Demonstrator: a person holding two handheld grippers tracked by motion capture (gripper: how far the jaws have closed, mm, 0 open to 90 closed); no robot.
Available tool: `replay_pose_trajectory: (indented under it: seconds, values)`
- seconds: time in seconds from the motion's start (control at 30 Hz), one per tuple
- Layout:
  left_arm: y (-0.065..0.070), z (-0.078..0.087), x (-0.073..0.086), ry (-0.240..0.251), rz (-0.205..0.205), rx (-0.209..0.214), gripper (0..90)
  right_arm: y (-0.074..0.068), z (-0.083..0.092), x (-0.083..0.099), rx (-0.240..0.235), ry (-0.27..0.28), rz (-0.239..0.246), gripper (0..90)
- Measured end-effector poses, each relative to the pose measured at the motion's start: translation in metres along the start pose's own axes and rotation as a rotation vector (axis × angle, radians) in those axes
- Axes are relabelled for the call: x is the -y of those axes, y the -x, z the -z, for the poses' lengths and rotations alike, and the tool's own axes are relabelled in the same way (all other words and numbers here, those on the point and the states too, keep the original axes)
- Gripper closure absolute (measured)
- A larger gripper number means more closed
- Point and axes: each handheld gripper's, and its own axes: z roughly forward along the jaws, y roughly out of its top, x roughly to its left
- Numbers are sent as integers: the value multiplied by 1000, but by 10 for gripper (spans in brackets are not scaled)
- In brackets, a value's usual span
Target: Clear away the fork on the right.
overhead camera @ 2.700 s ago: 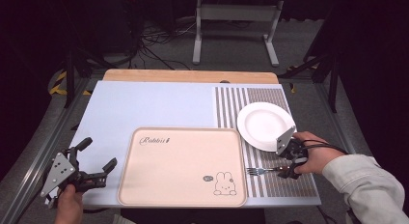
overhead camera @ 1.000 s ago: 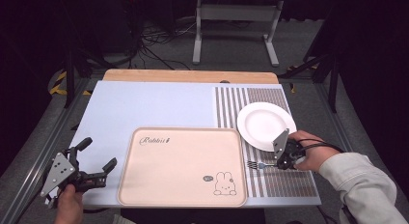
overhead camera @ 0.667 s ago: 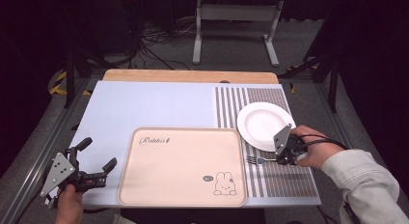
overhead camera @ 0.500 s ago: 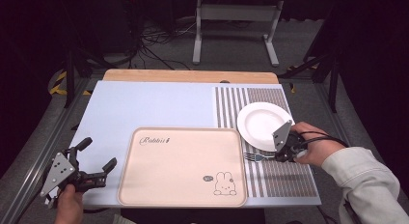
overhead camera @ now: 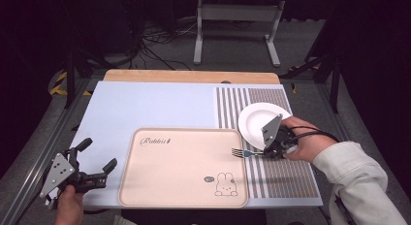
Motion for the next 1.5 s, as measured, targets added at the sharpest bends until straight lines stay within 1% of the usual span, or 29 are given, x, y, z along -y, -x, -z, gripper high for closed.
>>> replay_pose_trajectory:
  seconds: [0.03,0.1,0.13,0.2,0.27,0.33,0.43,0.47,0.6,0.7,0.77,0.8,0.87,0.97,1.0,1.07,1.1,1.13,1.2,1.23,1.27,1.33,1.4,1.43,1.5]
  values:
    - [0,0,0,1,-1,0,1,0,0,-3,1,-2,-5,787]
    - [0,0,0,0,-3,0,1,2,-2,-10,-5,2,-1,786]
    - [0,0,0,2,0,-1,1,3,-2,-14,-5,-2,9,786]
    - [0,0,0,2,1,0,1,4,-3,-21,-9,2,3,786]
    - [0,0,0,2,1,1,0,6,-5,-29,-12,7,18,787]
    - [0,0,0,3,2,2,0,7,-6,-35,-17,5,15,787]
    - [0,0,0,3,-1,5,1,9,-9,-48,-22,17,35,786]
    - [0,0,0,3,-1,5,1,9,-9,-48,-22,17,35,786]
    - [0,0,-1,3,-2,5,1,10,-13,-63,-32,26,56,787]
    - [0,0,-1,5,-2,6,1,11,-16,-72,-38,31,61,787]
    - [0,0,-1,5,-2,6,1,11,-18,-78,-42,39,49,786]
    - [0,0,-1,5,-2,6,0,11,-19,-80,-50,42,26,786]
    - [0,0,-1,4,-3,9,1,10,-20,-84,-62,48,-40,787]
    - [0,0,-1,5,-8,11,1,10,-22,-88,-65,41,-102,786]
    - [1,0,-1,4,-7,11,1,9,-22,-90,-59,40,-138,786]
    - [0,0,-1,8,-7,11,1,9,-22,-91,-64,41,-190,787]
    - [0,0,-1,5,-7,11,1,9,-21,-92,-71,52,-224,787]
    - [0,0,-1,6,-6,10,1,9,-21,-92,-71,56,-243,787]
    - [0,0,-1,6,-6,10,1,9,-20,-93,-62,63,-295,787]
    - [0,0,-1,5,-7,11,1,9,-19,-94,-70,71,-329,787]
    - [1,0,-1,6,-7,10,1,9,-19,-94,-69,78,-344,787]
    - [1,0,-1,3,-7,11,1,8,-18,-95,-67,86,-392,787]
    - [1,0,-1,3,-8,11,1,7,-18,-96,-75,95,-463,787]
    - [1,0,-1,4,-7,11,1,7,-18,-97,-72,97,-479,787]
    - [0,0,-1,8,-9,10,1,6,-18,-98,-69,106,-548,788]
